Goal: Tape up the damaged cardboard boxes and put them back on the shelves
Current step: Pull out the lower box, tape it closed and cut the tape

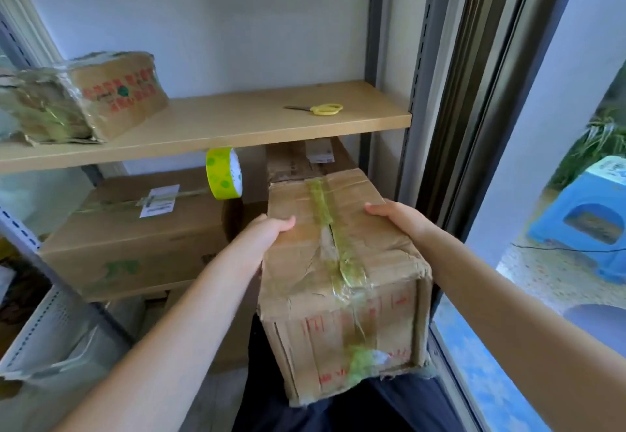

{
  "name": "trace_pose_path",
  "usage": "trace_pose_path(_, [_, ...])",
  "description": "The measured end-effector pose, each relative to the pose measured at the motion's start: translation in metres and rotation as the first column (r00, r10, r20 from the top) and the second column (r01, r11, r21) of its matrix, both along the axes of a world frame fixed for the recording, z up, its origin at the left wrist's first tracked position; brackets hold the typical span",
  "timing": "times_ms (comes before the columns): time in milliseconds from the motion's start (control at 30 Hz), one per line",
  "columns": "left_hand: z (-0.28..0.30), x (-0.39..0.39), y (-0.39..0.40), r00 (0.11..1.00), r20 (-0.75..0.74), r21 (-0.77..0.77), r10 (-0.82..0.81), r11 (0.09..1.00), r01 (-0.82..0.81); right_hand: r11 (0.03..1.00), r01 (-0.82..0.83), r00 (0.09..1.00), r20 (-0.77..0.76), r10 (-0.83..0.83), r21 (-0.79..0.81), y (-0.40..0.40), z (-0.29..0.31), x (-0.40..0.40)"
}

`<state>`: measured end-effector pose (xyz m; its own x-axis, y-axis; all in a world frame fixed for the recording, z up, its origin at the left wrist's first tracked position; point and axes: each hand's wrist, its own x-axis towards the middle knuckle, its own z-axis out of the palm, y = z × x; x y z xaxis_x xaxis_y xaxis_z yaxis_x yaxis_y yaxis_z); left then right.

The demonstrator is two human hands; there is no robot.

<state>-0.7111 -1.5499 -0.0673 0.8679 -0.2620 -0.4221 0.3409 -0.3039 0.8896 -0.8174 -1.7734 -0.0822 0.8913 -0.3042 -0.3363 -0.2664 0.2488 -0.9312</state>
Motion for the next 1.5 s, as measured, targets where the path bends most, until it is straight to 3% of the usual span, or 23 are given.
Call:
trace_pose_path(67, [-0.004, -0.006, 0.009, 1.0, 0.008, -0.085, 0.008, 0.996, -0.007, 0.99, -0.032, 0.997, 0.068, 0.023, 0.139, 0.005, 0.0, -0.006])
trace_pose_path(133, [-0.012, -0.013, 0.02, 1.0, 0.022, -0.073, 0.016, 0.997, -0.014, 0.973, -0.022, 0.99, 0.14, -0.011, 0.231, 0.013, -0.009, -0.008])
trace_pose_path(333, [-0.01, -0.003, 0.036, 0.998, -0.01, -0.089, 0.054, 0.995, -0.055, 0.988, 0.046, 0.991, 0.121, -0.064, 0.145, 0.03, 0.001, 0.003])
trace_pose_path(500, [-0.019, 0.011, 0.045, 0.999, 0.03, -0.013, 0.027, 1.0, -0.026, 0.979, -0.004, 0.988, 0.153, -0.028, 0.205, 0.042, -0.013, 0.004])
trace_pose_path(667, [-0.032, 0.009, 0.064, 0.998, 0.048, -0.17, 0.032, 0.985, -0.023, 0.978, -0.08, 0.986, 0.161, 0.049, 0.191, 0.048, -0.018, 0.007])
trace_pose_path(800, [-0.035, 0.015, 0.062, 0.998, 0.054, -0.172, 0.027, 0.985, -0.017, 0.983, -0.095, 0.986, 0.153, 0.071, 0.16, 0.049, -0.019, 0.012])
trace_pose_path(967, [-0.026, 0.032, 0.068, 0.999, -0.035, -0.122, -0.006, 0.992, 0.001, 0.952, -0.097, 0.995, 0.06, 0.083, 0.289, 0.046, -0.014, 0.016])
trace_pose_path(1067, [-0.02, 0.052, 0.069, 0.997, -0.08, -0.129, 0.006, 0.991, -0.016, 0.955, -0.158, 0.986, -0.014, 0.166, 0.25, 0.036, -0.011, 0.006])
trace_pose_path(1233, [-0.023, 0.086, 0.053, 0.997, 0.071, -0.179, 0.011, 0.984, 0.002, 0.901, -0.409, 0.904, -0.072, 0.422, 0.146, 0.021, -0.01, -0.01])
trace_pose_path(1500, [-0.04, 0.089, 0.035, 0.996, 0.074, -0.132, 0.046, 0.991, -0.036, 0.863, -0.478, 0.862, -0.101, 0.496, 0.161, -0.006, -0.004, 0.004])
